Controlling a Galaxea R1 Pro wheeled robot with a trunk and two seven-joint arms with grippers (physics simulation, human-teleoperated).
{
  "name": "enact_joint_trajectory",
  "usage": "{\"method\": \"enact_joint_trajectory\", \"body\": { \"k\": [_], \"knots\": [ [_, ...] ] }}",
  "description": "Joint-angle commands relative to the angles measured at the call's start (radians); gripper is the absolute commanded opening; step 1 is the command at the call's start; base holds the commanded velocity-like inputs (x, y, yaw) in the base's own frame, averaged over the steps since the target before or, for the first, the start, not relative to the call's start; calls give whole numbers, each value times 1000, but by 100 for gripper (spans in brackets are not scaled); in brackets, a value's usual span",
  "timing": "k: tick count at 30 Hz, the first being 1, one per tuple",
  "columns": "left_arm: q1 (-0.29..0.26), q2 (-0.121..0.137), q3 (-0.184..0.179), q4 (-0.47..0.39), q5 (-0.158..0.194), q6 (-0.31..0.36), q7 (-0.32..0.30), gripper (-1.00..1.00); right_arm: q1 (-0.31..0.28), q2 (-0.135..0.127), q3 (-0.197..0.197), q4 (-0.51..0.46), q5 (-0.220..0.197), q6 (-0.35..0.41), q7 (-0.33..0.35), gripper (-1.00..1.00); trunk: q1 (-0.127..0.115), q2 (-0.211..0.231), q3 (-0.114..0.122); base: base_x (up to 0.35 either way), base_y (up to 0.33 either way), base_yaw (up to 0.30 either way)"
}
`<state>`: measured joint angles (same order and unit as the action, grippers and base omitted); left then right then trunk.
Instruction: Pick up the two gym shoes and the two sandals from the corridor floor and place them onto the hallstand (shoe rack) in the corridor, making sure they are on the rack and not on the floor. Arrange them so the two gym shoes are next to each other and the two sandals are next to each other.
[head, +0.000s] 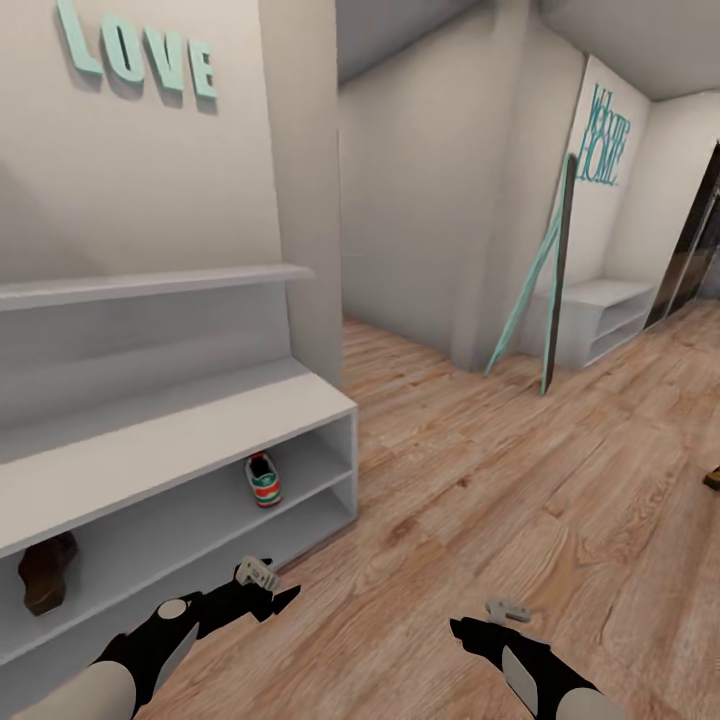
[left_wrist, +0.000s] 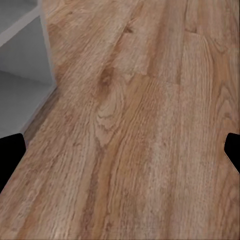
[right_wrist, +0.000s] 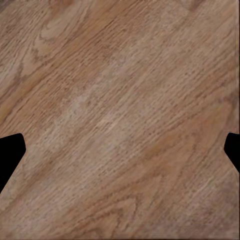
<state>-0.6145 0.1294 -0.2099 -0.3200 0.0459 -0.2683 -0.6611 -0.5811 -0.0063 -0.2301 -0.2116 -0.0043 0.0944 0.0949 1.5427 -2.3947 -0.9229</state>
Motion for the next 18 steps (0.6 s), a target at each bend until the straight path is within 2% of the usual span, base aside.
{"method": "enact_joint_trajectory", "body": {
  "k": [1, 6, 18],
  "knots": [
    [-1, 1, -6, 0, 5, -5, 0, 100, 0, 0, -6, -2, 0, 6, 5, 100, 0, 0, -1, 63, -51, -300],
    [-1, 1, -6, 1, 5, -5, 0, 100, 0, 0, -6, -2, 0, 6, 5, 100, 0, 0, -1, 153, -164, -300],
    [-1, -6, -6, 1, 5, -5, 0, 100, 0, 0, -6, -2, 0, 6, 5, 100, 0, 0, -1, 223, -252, -300]
  ]
}}
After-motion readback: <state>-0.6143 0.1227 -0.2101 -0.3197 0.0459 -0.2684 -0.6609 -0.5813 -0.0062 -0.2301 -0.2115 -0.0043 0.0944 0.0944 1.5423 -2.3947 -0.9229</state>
